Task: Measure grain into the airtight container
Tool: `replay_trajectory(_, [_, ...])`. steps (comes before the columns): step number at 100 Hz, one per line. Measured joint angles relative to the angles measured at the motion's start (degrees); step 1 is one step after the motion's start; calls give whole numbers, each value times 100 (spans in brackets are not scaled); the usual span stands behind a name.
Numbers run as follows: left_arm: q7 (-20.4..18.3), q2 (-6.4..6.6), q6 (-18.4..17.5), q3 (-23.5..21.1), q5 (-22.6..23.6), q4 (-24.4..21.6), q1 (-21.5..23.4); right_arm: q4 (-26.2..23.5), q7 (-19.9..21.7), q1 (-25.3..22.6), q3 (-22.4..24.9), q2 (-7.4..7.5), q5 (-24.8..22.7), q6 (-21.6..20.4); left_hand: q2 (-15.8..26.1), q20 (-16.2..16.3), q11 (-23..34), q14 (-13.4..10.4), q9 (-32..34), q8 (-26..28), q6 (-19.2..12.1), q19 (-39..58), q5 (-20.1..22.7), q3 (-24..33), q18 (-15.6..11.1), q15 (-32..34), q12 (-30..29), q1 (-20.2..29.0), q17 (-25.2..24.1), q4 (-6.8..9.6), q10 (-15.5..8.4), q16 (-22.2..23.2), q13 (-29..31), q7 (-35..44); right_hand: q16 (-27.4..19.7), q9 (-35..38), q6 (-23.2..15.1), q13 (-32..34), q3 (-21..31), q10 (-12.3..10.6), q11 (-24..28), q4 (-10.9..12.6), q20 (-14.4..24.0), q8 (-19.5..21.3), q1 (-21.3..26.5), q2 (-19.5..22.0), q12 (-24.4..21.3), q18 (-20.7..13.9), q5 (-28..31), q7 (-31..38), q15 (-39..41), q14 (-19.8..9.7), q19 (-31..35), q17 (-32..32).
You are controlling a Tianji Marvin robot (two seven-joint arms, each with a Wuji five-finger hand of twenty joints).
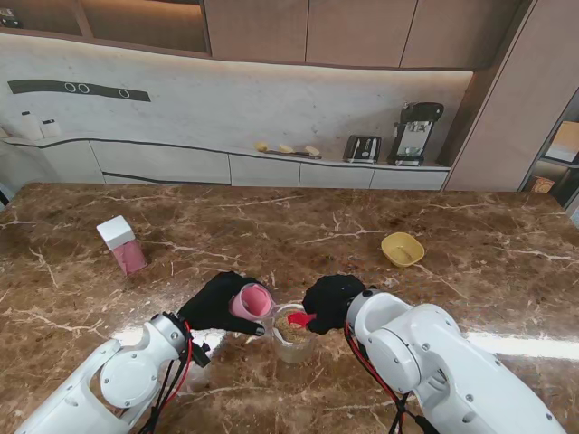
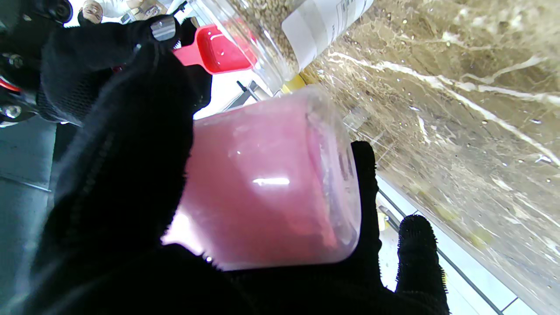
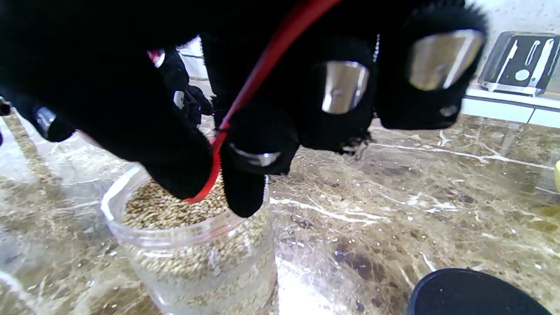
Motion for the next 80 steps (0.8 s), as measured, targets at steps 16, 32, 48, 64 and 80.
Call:
replay_trajectory(16, [10, -1, -7, -33, 19, 0, 18, 43, -64, 40, -45, -25, -253, 3, -1, 0, -1, 0, 1, 0, 0, 0, 0, 0, 0, 0, 0, 0, 0, 0, 0, 0, 0, 0, 0, 1, -2, 0, 149, -1, 1, 0, -4, -70, -102, -402, -71, -3, 0, 21, 1, -4, 0, 38])
replay_trajectory(32, [18, -1, -9, -47, 24, 0, 31, 97, -297, 19, -35, -45, -258, -22, -1, 0, -1, 0, 2, 0, 0, -1, 1, 0, 0, 0, 0, 0, 0, 0, 0, 0, 0, 0, -89, 1, -74, 0, 89, -1, -83, 0, -60, -47, -170, -404, -250, -8, 0, 72, -267, -4, -70, -16])
replay_trajectory(48, [26, -1, -20, -34, 15, 6, 30, 132, -405, -21, 8, -57, -225, -94, -1, 0, -1, 0, 2, 0, 0, -1, 1, 0, 0, 0, 0, 0, 0, 0, 0, 0, 0, 0, -419, 14, -91, 0, -233, -2, -659, 0, -61, 206, -372, -208, -500, -17, 69, -126, -717, 6, -230, -269])
replay_trajectory(64, [18, -1, -20, -40, 14, 10, 29, 205, -583, -30, 8, -58, 40, -101, -1, 0, -1, 0, 2, 0, 0, -1, 1, 0, 0, 0, 0, 0, 0, 0, 0, 0, 0, 0, -488, 21, -139, 0, 56, 17, -726, 0, -61, 231, -372, -187, -504, -22, 67, -63, -779, 76, -283, -390])
replay_trajectory(80, [18, -1, -19, -49, 24, 9, 34, 224, -508, -7, -29, -57, 72, -102, -1, 0, -1, 0, 2, 0, 0, -1, 2, 0, 0, 0, 0, 0, 0, 0, 0, 0, 0, 0, -489, 22, -139, 0, 57, 45, -773, 0, -61, 219, -203, -187, -549, -23, 63, 136, -792, 94, -285, -443])
